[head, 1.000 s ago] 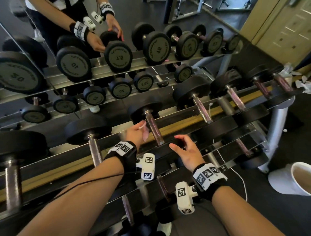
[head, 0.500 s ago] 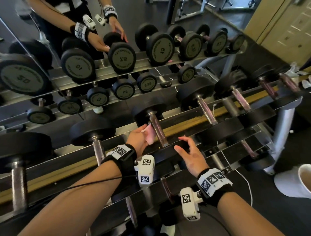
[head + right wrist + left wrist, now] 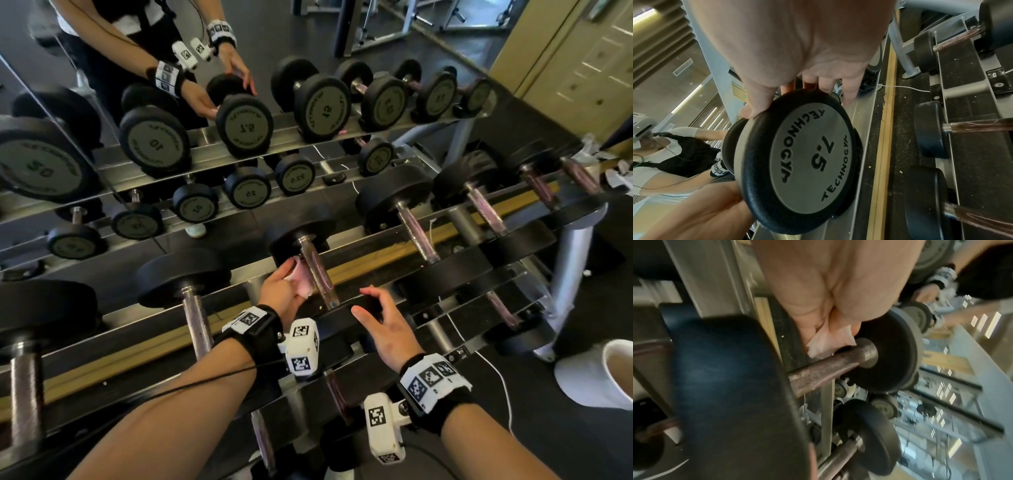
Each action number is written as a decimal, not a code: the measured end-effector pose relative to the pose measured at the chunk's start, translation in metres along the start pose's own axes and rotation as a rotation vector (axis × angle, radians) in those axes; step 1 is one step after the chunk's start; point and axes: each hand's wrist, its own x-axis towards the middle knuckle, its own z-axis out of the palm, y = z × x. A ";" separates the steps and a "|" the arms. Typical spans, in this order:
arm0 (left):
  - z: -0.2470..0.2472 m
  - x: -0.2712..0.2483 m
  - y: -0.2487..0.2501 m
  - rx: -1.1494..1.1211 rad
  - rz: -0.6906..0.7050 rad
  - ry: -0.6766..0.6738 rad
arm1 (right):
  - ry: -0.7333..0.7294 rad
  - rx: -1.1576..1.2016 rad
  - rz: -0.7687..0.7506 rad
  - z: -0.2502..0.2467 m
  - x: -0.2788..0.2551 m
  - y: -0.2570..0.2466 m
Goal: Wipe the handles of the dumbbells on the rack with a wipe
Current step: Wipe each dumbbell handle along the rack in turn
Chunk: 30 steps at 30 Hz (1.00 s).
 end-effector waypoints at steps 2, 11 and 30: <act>0.006 0.005 0.002 -0.005 -0.040 0.004 | -0.004 -0.013 0.007 0.000 0.001 0.001; 0.018 0.005 0.002 0.008 0.009 -0.102 | -0.021 -0.019 0.014 -0.001 0.000 -0.003; -0.004 -0.003 -0.001 0.046 0.040 0.043 | -0.059 -0.039 0.040 -0.004 0.000 -0.006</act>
